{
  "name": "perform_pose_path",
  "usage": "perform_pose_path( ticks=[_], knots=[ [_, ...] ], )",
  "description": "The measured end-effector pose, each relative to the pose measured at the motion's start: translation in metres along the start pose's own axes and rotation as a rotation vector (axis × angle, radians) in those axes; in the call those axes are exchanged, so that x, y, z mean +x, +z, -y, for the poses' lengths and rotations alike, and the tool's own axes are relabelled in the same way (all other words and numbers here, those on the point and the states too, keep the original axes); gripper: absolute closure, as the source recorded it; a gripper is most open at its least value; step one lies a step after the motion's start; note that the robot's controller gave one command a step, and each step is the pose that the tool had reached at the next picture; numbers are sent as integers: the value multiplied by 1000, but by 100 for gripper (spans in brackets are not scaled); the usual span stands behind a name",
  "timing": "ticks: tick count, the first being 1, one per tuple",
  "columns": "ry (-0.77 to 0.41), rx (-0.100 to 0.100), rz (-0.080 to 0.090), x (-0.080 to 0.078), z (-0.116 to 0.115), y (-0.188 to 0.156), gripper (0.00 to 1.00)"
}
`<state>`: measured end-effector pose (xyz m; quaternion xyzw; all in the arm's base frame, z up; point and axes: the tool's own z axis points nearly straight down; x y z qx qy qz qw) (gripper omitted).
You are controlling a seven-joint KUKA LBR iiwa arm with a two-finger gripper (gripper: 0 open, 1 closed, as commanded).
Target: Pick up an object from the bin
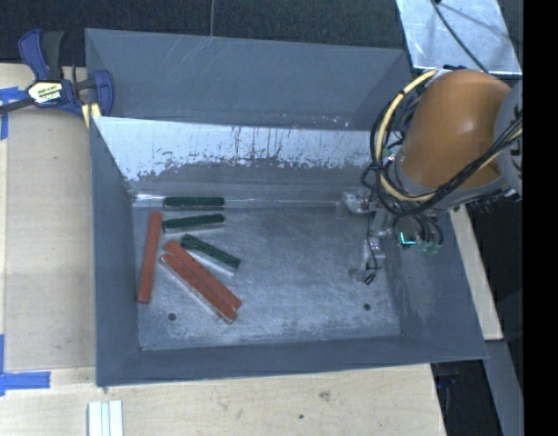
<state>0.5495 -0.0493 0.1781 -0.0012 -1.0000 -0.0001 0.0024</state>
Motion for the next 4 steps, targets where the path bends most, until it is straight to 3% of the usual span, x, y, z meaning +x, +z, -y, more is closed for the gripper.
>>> perform_pose_path(
  ticks=[1, 2, 3, 4],
  knots=[
    [-51, -3, 4, -75, -132, 111, 0],
    [-136, -6, 11, -45, -267, 76, 0],
    [-20, -1, 5, -22, -271, 78, 0],
    [174, -2, 9, 7, -240, 107, 0]
  ],
)
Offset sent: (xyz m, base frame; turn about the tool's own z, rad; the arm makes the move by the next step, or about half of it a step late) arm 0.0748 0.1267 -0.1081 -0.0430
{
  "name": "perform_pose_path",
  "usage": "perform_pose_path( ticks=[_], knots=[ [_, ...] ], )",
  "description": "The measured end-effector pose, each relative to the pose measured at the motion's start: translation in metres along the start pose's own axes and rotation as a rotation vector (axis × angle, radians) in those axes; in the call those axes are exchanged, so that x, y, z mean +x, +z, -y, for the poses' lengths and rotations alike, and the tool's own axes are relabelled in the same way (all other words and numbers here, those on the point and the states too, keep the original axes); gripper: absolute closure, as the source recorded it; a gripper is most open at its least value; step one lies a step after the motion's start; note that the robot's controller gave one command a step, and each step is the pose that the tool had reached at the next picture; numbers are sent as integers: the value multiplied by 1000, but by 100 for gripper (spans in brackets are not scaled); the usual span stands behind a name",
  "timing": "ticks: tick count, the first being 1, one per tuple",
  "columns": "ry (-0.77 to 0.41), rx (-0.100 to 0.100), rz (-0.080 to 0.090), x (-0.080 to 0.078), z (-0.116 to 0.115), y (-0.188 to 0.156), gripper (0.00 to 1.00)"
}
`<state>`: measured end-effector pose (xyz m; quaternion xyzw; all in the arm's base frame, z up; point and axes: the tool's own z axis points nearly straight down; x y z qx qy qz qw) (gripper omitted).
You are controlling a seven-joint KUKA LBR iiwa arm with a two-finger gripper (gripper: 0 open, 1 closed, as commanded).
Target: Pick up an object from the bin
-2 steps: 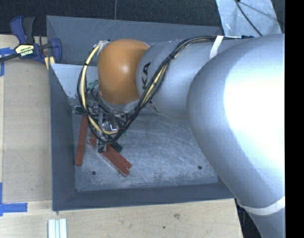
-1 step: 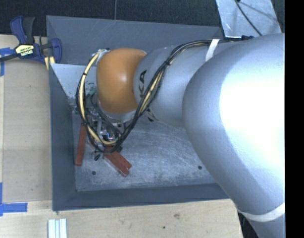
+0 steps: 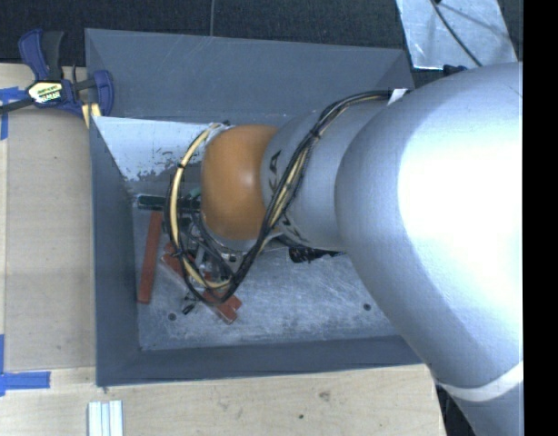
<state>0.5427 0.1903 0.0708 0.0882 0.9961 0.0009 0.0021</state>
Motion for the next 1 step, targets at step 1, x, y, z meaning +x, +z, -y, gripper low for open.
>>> perform_pose_path(
  ticks=[1],
  knots=[
    [160, 0, 0, 16, 21, -1, 0]
  ],
)
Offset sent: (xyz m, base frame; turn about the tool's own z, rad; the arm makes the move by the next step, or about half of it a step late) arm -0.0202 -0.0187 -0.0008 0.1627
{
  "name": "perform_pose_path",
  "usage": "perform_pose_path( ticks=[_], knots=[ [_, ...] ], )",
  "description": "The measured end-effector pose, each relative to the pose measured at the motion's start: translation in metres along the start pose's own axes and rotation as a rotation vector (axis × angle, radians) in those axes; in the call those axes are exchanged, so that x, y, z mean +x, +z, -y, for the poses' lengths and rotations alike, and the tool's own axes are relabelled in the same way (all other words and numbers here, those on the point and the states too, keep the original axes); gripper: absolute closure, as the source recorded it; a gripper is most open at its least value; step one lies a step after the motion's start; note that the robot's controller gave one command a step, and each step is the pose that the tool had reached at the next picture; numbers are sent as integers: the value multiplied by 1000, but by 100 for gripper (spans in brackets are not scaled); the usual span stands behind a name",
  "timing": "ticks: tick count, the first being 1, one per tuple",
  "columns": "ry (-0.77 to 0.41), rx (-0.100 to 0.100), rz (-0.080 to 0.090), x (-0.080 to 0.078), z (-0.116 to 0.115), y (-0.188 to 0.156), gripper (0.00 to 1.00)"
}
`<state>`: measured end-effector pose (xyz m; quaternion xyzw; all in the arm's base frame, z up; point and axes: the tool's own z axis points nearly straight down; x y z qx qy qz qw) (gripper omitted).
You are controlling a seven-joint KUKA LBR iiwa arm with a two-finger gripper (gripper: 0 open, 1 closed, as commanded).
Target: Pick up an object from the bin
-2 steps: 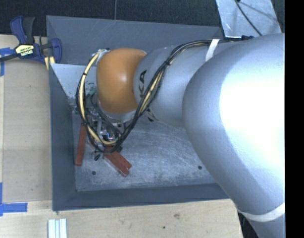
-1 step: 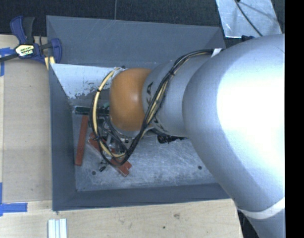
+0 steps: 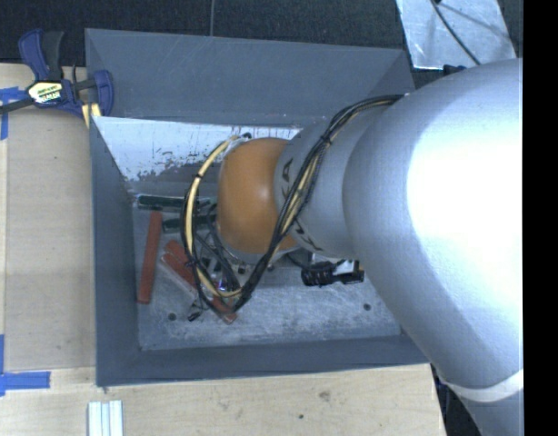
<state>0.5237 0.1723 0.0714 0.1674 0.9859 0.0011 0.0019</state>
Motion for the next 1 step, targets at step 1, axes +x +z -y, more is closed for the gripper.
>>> perform_pose_path(
  ticks=[1],
  knots=[
    [-1, -4, 4, -1, -1, -3, 100]
  ],
)
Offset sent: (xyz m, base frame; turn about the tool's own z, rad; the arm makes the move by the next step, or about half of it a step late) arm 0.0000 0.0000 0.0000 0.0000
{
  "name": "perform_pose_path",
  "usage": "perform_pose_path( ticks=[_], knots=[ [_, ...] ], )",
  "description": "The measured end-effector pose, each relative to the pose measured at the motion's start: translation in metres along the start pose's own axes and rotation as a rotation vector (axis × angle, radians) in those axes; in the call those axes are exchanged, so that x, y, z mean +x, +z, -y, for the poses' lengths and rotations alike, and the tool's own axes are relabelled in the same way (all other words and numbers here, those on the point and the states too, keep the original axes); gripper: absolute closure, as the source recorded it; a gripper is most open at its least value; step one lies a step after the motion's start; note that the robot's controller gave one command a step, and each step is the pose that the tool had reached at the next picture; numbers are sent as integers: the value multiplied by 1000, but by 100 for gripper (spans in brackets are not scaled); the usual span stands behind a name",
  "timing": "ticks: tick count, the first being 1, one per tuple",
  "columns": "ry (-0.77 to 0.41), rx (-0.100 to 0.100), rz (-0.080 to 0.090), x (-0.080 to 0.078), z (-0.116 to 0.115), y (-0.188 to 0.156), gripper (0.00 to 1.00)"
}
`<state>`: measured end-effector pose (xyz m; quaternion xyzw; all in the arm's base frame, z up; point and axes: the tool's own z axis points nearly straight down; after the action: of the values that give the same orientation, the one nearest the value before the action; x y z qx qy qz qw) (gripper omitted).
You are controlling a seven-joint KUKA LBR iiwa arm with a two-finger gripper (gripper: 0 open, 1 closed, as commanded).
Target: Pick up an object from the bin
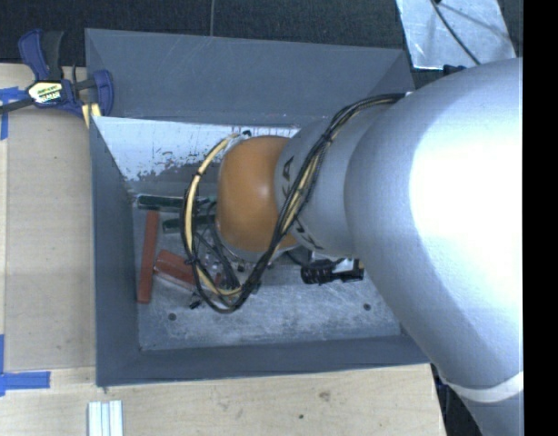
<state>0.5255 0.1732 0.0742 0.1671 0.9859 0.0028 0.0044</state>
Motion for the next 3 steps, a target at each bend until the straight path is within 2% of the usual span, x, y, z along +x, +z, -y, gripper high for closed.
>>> perform_pose_path(
  ticks=[1, 2, 3],
  knots=[
    [-3, 4, -3, -2, 0, -27, 100],
    [-5, 3, -2, -4, -1, -77, 100],
    [-7, 4, -3, -6, -1, -96, 100]
  ],
)
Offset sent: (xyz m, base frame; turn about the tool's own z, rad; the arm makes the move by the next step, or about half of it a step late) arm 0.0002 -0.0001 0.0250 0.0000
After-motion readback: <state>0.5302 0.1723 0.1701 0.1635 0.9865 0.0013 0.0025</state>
